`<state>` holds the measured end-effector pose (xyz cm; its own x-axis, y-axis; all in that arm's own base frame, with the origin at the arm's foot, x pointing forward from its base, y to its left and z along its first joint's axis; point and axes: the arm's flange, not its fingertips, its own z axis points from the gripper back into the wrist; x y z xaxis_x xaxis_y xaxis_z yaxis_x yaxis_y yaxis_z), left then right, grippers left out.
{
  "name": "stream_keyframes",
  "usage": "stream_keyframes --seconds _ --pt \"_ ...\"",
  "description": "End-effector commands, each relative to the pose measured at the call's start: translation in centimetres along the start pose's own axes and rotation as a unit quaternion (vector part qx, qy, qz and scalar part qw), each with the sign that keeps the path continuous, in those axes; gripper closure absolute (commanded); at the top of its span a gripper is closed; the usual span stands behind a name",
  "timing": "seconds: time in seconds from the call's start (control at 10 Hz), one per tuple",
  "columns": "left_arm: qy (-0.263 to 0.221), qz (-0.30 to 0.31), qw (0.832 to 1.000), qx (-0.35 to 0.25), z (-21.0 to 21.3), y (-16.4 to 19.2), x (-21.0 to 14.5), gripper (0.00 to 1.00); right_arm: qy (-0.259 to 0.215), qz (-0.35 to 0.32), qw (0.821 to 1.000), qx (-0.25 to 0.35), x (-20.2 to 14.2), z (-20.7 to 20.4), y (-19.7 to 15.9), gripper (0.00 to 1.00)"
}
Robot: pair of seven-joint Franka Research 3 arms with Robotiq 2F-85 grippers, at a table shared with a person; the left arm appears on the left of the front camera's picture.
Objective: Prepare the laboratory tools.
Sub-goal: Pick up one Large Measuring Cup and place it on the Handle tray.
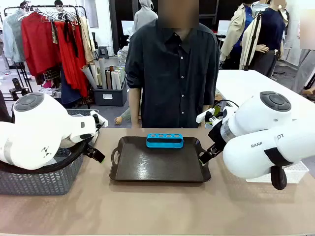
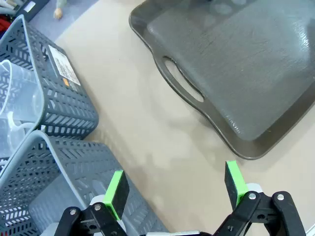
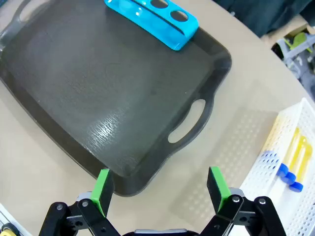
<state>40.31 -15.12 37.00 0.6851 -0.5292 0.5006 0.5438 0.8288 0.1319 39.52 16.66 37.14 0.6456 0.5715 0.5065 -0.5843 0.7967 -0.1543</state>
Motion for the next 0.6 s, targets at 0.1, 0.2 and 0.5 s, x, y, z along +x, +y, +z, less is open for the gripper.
stream_keyframes --seconds 0.1,0.2,0.5 --pt "0.000 0.000 1.000 0.000 0.01 0.00 0.00 0.00 0.000 0.000 1.000 0.000 0.00 0.00 0.00 0.00" --pt "0.000 0.000 1.000 0.000 0.01 0.00 0.00 0.00 0.000 0.000 1.000 0.000 0.00 0.00 0.00 0.00" --pt "0.000 0.000 1.000 0.000 0.01 0.00 0.00 0.00 0.000 0.000 1.000 0.000 0.00 0.00 0.00 0.00"
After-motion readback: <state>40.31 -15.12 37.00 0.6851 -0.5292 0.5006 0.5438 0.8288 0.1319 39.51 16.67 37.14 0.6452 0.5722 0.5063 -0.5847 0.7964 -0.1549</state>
